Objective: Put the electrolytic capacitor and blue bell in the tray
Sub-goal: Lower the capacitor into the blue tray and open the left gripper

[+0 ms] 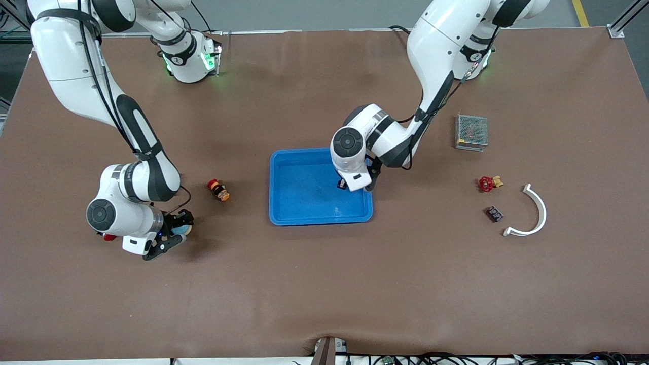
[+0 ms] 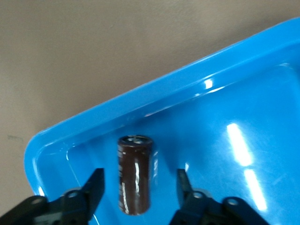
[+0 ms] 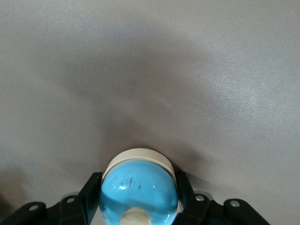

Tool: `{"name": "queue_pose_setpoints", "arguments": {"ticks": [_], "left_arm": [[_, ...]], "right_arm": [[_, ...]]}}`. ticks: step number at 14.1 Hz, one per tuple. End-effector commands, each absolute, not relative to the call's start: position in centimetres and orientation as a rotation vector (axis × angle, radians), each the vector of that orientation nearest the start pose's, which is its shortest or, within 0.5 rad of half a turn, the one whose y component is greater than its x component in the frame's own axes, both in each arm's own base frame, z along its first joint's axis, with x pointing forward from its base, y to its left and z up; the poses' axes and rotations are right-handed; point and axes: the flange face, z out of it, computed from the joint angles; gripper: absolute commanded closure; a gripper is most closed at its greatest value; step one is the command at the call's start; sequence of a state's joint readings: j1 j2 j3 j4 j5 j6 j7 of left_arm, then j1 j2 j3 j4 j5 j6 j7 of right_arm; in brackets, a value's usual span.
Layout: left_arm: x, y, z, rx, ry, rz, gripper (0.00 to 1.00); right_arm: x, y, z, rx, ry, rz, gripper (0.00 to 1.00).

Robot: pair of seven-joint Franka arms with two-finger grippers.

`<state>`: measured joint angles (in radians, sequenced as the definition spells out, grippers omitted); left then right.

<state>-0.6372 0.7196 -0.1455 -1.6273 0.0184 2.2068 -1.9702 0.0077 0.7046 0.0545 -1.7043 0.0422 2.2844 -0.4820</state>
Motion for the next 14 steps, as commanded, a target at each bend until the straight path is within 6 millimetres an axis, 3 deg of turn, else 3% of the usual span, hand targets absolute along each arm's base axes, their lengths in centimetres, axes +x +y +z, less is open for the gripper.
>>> {"name": "queue_pose_setpoints", "arguments": {"ticks": [1,5,9,12,14], "left_arm": [[50.3,-46.6,22.0,-2.489,-1.714,0.124,0.00],[54.4,-43.0,26.9,-2.533,-1.588,0.055,0.00],[57.5,-36.1,30.5,-2.606,-1.355,0.112,0.00],[60.2,-29.1,30.8,-2.628,-1.134,0.112,0.00],[61.0,-26.7,30.5,-2.628,-1.061,0.096,0.00]], "right_arm": [[66.4,4.0,17.6,-2.939,-0.770,0.142,0.62],[67.5,4.8,19.8,-2.935,-0.776,0.120,0.62],[69.7,6.1,24.6,-2.910,-0.780,0.179,0.63],[70.0,8.9,27.7,-2.940,-0.675,0.209,0.63],[69.5,12.0,29.8,-2.979,-0.557,0.206,0.63]]}}
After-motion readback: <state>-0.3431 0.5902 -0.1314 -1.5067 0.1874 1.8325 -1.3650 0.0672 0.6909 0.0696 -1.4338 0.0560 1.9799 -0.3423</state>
